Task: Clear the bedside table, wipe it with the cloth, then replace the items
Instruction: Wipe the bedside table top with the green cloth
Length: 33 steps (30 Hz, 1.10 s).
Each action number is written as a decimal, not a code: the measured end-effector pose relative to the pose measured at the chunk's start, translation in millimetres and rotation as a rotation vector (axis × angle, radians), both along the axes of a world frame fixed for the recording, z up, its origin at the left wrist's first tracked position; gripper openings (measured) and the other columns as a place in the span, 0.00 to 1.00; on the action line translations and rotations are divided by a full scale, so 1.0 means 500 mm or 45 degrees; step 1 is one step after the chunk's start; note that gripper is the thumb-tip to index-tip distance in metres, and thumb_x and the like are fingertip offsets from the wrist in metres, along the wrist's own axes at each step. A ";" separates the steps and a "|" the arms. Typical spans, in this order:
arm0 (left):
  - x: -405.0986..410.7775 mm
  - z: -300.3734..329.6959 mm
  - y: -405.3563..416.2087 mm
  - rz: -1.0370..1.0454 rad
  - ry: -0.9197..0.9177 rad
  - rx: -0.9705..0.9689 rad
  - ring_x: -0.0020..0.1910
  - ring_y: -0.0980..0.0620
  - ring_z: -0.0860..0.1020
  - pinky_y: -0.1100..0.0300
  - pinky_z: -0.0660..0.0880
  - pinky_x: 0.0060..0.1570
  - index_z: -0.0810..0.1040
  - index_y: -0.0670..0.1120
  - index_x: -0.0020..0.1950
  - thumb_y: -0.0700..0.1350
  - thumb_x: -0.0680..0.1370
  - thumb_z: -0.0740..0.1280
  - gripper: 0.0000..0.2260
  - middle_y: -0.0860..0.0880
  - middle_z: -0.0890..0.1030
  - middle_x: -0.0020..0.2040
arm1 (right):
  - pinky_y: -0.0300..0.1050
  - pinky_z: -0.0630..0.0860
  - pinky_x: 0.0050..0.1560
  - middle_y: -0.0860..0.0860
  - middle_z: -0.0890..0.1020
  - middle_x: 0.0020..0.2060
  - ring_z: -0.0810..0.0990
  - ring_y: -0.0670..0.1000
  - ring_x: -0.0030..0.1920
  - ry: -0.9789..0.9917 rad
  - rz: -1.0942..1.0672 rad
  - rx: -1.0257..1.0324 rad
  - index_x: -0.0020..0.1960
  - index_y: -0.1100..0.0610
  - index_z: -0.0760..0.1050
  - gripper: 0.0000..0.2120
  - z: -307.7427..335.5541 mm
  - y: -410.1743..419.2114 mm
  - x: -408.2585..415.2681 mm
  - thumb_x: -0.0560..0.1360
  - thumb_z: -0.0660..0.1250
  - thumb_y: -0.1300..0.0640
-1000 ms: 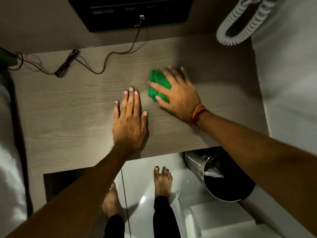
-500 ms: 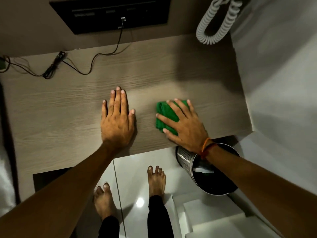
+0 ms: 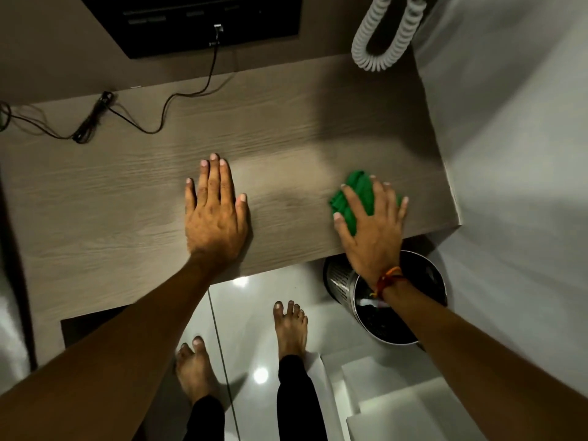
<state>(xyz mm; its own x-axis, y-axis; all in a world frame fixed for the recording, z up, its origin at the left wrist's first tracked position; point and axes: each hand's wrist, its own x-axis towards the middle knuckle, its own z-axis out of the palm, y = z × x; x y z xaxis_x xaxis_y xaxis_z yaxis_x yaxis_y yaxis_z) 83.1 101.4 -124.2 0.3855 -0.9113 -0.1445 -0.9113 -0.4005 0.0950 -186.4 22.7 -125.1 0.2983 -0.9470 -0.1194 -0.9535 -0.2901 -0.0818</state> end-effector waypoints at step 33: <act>0.205 0.019 0.262 -0.063 0.312 0.003 0.85 0.52 0.44 0.49 0.45 0.84 0.47 0.47 0.85 0.52 0.88 0.48 0.26 0.50 0.47 0.86 | 0.72 0.51 0.78 0.54 0.62 0.79 0.60 0.61 0.78 -0.078 0.484 0.126 0.76 0.39 0.63 0.25 0.011 0.166 0.372 0.81 0.53 0.37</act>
<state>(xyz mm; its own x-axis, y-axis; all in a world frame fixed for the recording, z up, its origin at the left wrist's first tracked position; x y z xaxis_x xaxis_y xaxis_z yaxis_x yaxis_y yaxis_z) 185.6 232.6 -115.0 0.2935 -0.9279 -0.2300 -0.8797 -0.3563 0.3150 -0.6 105.8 -119.7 0.6345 -0.7527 -0.1758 -0.7724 -0.6090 -0.1805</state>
